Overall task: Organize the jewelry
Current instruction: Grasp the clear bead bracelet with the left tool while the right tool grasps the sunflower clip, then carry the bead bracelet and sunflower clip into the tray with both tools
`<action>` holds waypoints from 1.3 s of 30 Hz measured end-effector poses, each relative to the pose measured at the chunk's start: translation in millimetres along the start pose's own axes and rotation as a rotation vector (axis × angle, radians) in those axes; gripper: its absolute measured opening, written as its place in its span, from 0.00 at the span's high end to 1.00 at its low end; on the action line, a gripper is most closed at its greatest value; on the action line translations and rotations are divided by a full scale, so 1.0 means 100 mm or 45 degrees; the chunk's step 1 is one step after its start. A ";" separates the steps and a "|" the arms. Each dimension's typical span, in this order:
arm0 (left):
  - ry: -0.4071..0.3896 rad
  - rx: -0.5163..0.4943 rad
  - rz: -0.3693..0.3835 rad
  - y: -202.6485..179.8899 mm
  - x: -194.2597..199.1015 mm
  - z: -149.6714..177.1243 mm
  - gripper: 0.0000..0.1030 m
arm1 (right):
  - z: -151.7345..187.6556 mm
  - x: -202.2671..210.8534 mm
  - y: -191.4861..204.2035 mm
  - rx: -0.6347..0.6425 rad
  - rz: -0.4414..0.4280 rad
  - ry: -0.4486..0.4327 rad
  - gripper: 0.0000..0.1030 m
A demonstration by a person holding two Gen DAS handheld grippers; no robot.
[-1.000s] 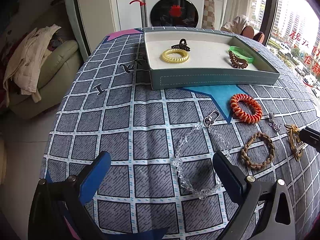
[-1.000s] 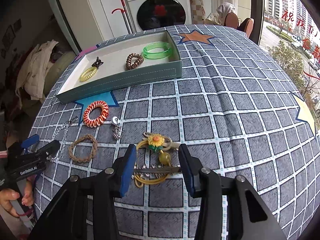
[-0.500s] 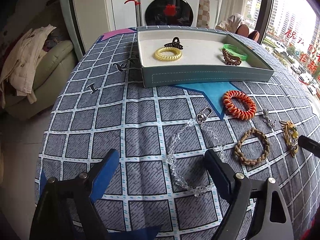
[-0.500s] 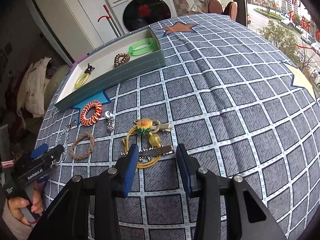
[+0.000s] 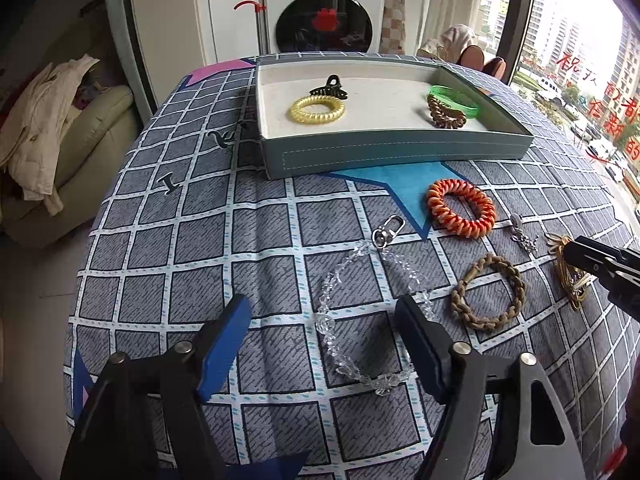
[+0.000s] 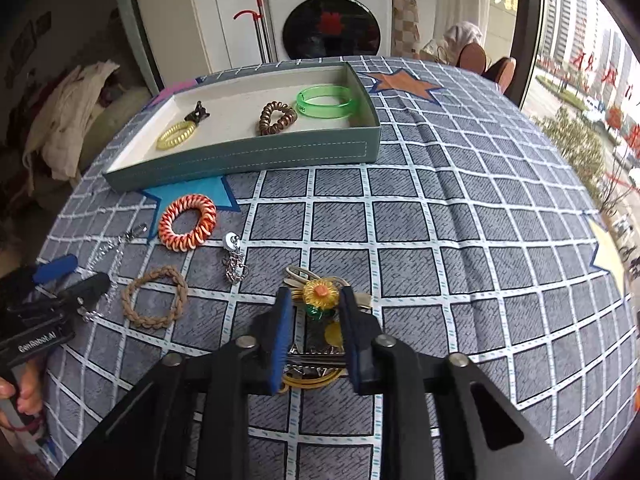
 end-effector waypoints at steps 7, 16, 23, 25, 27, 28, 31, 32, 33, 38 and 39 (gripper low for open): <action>-0.011 -0.047 0.015 -0.09 0.04 0.00 0.42 | 0.02 0.07 -0.03 -0.041 -0.045 -0.018 0.82; 0.002 -0.023 0.140 -0.11 0.07 0.01 0.73 | -0.05 0.25 -0.11 -0.149 -0.160 -0.050 0.82; -0.045 0.004 0.189 -0.11 0.27 -0.03 0.73 | -0.14 0.42 -0.12 -0.190 -0.224 -0.082 0.82; -0.071 0.002 0.199 -0.11 0.35 -0.07 0.73 | -0.18 0.47 -0.12 -0.193 -0.235 -0.093 0.82; -0.093 0.005 0.216 -0.12 0.43 -0.11 0.73 | -0.21 0.52 -0.12 -0.195 -0.247 -0.105 0.82; -0.099 0.007 0.226 -0.13 0.46 -0.13 0.73 | -0.23 0.54 -0.11 -0.196 -0.253 -0.112 0.82; -0.120 0.007 0.246 -0.15 0.54 -0.18 0.73 | -0.29 0.61 -0.09 -0.193 -0.264 -0.133 0.82; -0.125 0.004 0.246 -0.16 0.56 -0.20 0.73 | -0.31 0.64 -0.08 -0.189 -0.265 -0.142 0.82; -0.130 0.001 0.248 -0.17 0.57 -0.22 0.73 | -0.33 0.65 -0.08 -0.185 -0.266 -0.147 0.82; -0.147 0.011 0.280 -0.18 0.65 -0.31 0.73 | -0.43 0.71 -0.05 -0.169 -0.273 -0.165 0.82; -0.150 0.013 0.283 -0.17 0.66 -0.33 0.73 | -0.45 0.72 -0.05 -0.167 -0.274 -0.169 0.82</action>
Point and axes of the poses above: each gripper's, at about its wrist camera, not at the fingertips, and x roughly against the way its jaws point, y to its left, z to its underside, the point moved 9 cm from there along -x, roughly the way its jaws point, and after that the axes turned 7 degrees about y, right-handed, at the moved point
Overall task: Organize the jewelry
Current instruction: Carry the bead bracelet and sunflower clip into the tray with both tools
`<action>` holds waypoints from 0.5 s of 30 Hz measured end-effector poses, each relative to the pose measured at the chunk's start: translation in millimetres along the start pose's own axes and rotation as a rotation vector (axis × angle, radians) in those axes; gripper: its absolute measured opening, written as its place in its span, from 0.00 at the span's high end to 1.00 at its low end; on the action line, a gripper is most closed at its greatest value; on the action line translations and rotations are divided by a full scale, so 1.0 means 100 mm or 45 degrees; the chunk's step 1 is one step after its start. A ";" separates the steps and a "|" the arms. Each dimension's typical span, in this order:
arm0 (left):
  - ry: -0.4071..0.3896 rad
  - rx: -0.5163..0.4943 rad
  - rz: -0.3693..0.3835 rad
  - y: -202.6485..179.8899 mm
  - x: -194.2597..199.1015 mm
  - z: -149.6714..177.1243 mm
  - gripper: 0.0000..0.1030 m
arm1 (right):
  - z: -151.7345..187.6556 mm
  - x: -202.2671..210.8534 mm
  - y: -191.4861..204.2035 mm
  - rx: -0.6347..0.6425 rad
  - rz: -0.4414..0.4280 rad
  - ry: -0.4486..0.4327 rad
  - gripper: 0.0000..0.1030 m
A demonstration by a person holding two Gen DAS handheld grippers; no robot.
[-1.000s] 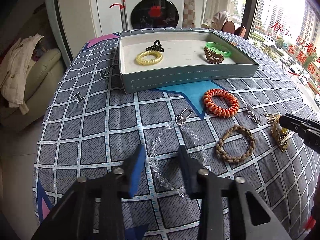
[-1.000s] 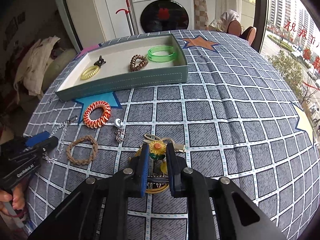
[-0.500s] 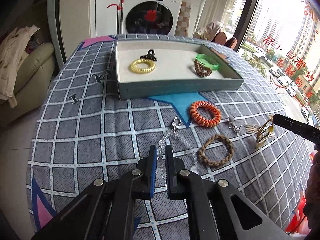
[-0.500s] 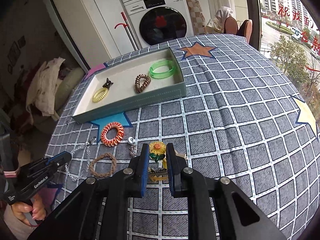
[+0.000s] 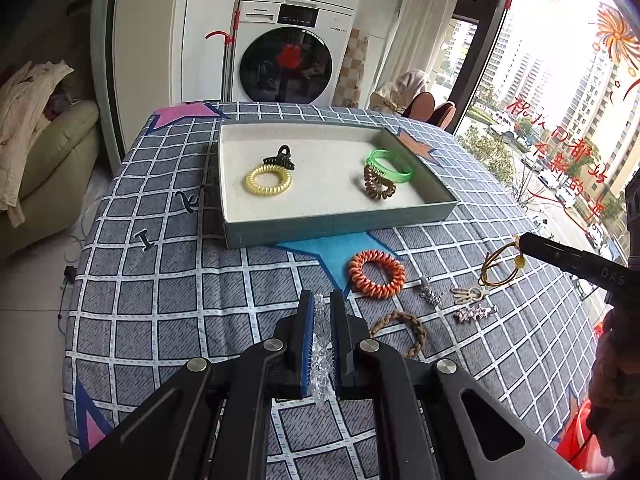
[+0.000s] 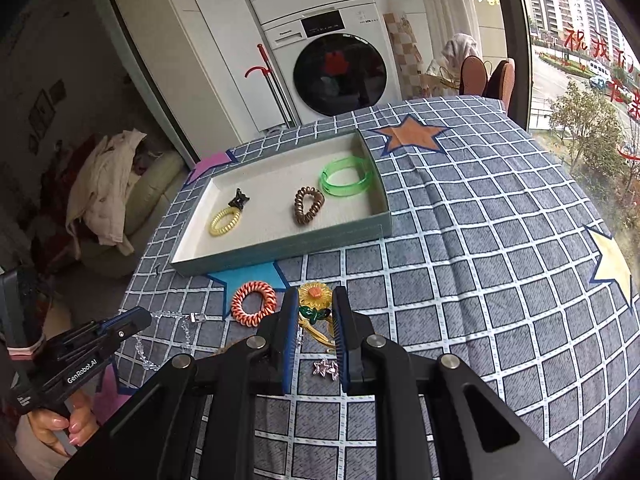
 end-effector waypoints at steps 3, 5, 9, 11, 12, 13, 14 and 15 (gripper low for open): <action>-0.016 0.000 0.008 -0.01 0.04 -0.08 0.73 | -0.06 0.00 0.03 0.007 -0.007 -0.006 0.82; -0.029 -0.001 0.015 -0.02 0.07 -0.14 0.73 | -0.10 -0.01 0.04 0.012 -0.011 -0.010 0.82; -0.054 -0.010 0.034 -0.04 0.12 -0.31 0.73 | -0.22 -0.03 0.08 0.025 -0.021 -0.015 0.82; -0.074 -0.022 0.034 -0.05 0.14 -0.43 0.73 | -0.30 -0.05 0.10 0.028 -0.030 -0.020 0.82; -0.083 -0.026 0.034 -0.06 0.16 -0.48 0.73 | -0.34 -0.06 0.11 0.028 -0.035 -0.022 0.82; -0.095 -0.032 0.036 -0.08 0.17 -0.55 0.73 | -0.39 -0.07 0.12 0.029 -0.040 -0.024 0.82; -0.103 -0.035 0.040 -0.09 0.18 -0.62 0.73 | -0.44 -0.09 0.13 0.030 -0.045 -0.024 0.82; -0.113 -0.041 0.044 -0.11 0.19 -0.69 0.73 | -0.48 -0.12 0.14 0.030 -0.049 -0.024 0.82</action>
Point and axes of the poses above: each gripper's, at about its wrist camera, not at the fingertips, and x roughly against the way its jaws point, y to its left, z to its underside, the point moved 9 cm from there along -x, roughly the way its jaws point, and after that the axes turned 7 degrees about y, right-handed, at the moved point
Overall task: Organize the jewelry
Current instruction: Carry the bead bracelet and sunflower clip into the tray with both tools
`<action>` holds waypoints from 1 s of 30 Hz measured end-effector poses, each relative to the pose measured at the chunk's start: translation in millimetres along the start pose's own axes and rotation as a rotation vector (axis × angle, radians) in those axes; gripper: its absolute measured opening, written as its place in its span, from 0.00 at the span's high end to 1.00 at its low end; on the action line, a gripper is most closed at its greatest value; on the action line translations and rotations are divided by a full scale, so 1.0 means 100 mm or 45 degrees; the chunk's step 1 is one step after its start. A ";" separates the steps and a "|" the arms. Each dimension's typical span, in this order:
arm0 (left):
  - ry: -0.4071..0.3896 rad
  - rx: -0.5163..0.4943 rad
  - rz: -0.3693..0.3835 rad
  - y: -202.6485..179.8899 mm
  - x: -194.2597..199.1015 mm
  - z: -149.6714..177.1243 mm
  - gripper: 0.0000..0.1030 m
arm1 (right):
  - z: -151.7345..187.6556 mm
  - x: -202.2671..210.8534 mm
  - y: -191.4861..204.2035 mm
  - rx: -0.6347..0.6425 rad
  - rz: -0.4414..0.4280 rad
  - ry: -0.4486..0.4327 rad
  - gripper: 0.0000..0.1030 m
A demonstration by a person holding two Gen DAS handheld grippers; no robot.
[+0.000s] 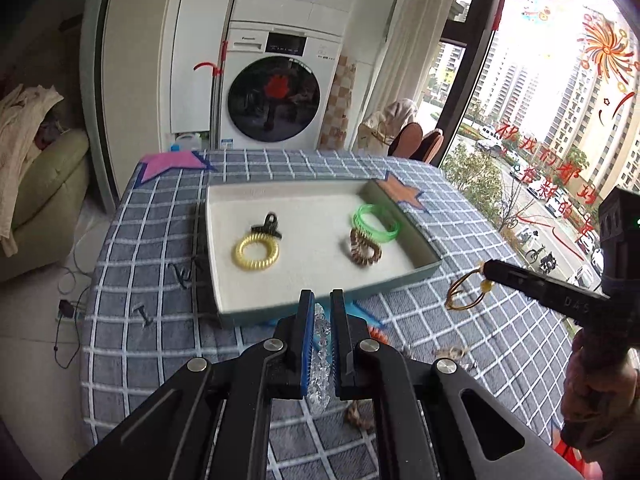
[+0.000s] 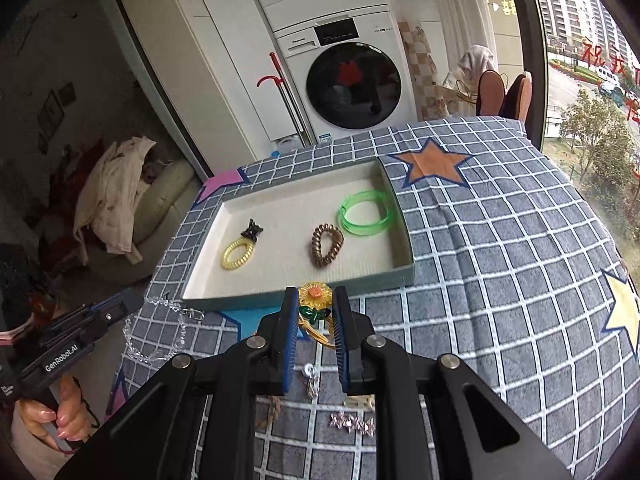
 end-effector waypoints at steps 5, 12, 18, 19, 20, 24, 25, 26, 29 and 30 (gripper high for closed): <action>-0.021 -0.033 0.016 -0.07 -0.11 -0.36 0.73 | -0.25 -0.18 0.01 -0.001 -0.008 0.009 0.82; -0.024 -0.036 0.043 -0.12 -0.43 -0.75 0.73 | -0.51 -0.49 -0.04 0.006 0.026 0.037 0.82; 0.020 -0.017 0.075 -0.14 -0.82 -0.87 0.73 | -0.59 -0.78 -0.21 -0.010 0.066 0.092 0.82; 0.028 -0.010 0.079 -0.14 -0.88 -0.87 0.73 | -0.59 -0.83 -0.24 -0.014 0.070 0.103 0.82; 0.036 -0.005 0.080 -0.12 -0.94 -0.87 0.73 | -0.59 -0.89 -0.27 -0.018 0.074 0.116 0.82; 0.066 -0.008 0.044 -0.05 -1.15 -0.83 0.73 | -0.58 -1.10 -0.38 -0.035 0.081 0.167 0.82; 0.077 -0.014 0.012 -0.01 -1.22 -0.81 0.73 | -0.58 -1.16 -0.41 -0.041 0.085 0.180 0.82; 0.091 -0.018 -0.018 0.04 -1.28 -0.78 0.73 | -0.58 -1.21 -0.43 -0.044 0.092 0.187 0.82; 0.136 -0.005 -0.085 0.19 -1.44 -0.68 0.73 | -0.56 -1.33 -0.48 -0.052 0.111 0.201 0.82; 0.149 0.004 -0.106 0.24 -1.47 -0.66 0.73 | -0.56 -1.36 -0.50 -0.050 0.119 0.203 0.82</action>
Point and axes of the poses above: each gripper's, at about its wrist camera, not at the fingertips, and x roughly against the way its jaws point, y to its left, z to its underside, the point moved 9 cm from there along -x, roughly the way its jaws point, and after that the axes turned 7 degrees about y, right-handed, at the moved point
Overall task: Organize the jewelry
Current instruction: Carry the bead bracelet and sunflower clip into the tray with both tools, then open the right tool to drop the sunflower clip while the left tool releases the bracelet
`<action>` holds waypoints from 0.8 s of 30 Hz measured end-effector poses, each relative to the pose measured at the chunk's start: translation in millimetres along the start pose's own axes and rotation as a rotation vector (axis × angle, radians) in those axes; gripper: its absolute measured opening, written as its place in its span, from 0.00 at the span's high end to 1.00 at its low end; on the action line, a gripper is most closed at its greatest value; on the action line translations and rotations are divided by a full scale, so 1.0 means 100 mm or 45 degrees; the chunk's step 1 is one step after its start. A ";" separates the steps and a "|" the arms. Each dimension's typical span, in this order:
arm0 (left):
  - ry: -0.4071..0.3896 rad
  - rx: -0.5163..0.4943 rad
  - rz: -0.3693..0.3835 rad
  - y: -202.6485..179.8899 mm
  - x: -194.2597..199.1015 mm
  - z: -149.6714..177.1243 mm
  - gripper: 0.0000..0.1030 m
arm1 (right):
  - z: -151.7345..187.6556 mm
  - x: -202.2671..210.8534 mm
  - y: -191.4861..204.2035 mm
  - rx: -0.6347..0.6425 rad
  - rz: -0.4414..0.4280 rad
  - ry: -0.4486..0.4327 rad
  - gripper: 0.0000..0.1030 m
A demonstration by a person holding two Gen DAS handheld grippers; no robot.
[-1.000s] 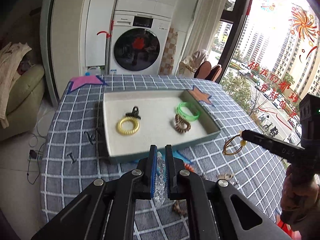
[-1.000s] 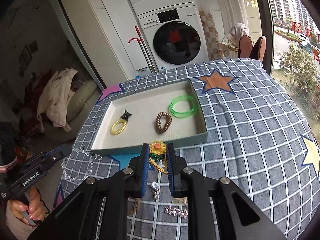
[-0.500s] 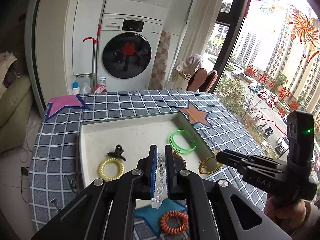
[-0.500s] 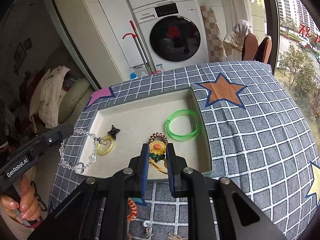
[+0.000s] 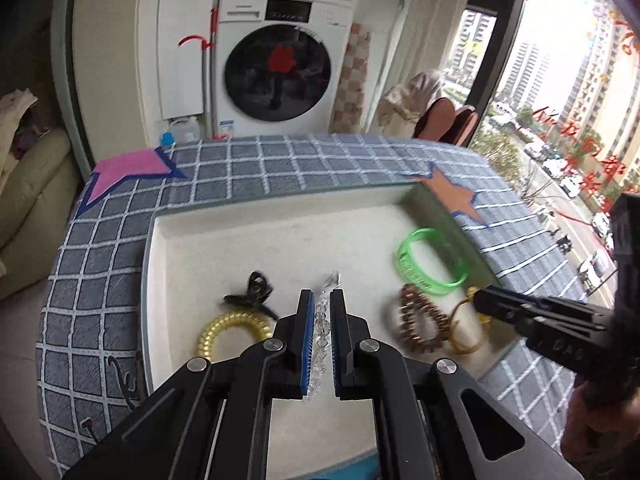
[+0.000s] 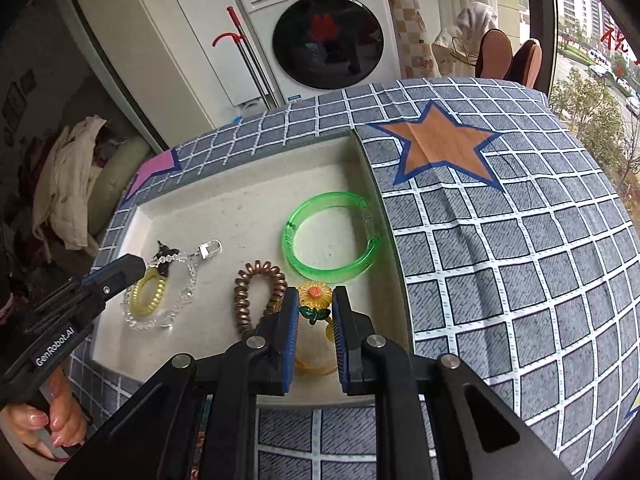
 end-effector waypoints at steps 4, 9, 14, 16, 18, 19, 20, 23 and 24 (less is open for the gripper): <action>0.037 0.010 -0.099 0.17 -0.14 0.08 0.73 | 0.01 -0.10 0.01 0.013 0.019 0.012 0.82; 0.049 -0.083 -0.252 0.19 -0.22 0.17 0.73 | 0.05 -0.21 0.03 0.039 0.057 0.027 0.81; 0.054 -0.137 -0.313 0.14 -0.25 0.21 0.73 | 0.07 -0.21 0.08 0.065 0.066 0.031 0.73; 0.054 -0.137 -0.317 0.13 -0.25 0.20 0.73 | 0.08 -0.20 0.09 0.063 0.059 0.027 0.54; 0.048 -0.131 -0.312 0.14 -0.23 0.20 0.73 | 0.07 -0.17 0.09 0.051 0.041 0.014 0.46; 0.044 -0.127 -0.308 0.14 -0.21 0.21 0.73 | 0.07 -0.13 0.09 0.046 0.029 0.005 0.46; 0.034 -0.122 -0.307 0.15 -0.19 0.20 0.73 | 0.07 -0.10 0.10 0.044 0.019 -0.003 0.46; 0.012 -0.115 -0.314 0.16 -0.13 0.19 0.73 | 0.07 0.03 0.12 0.034 -0.008 -0.042 0.40; 0.011 -0.114 -0.314 0.16 -0.13 0.19 0.73 | 0.08 0.07 0.12 0.027 -0.016 -0.055 0.37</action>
Point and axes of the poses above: each gripper's, at about its wrist camera, not at the fingertips, and x roughly against the way its jaws point, y to its left, z to its underside, the point moved 9 cm from there along -x, roughly the way its jaws point, and after that the axes turned 7 degrees about y, right-handed, at the moved point
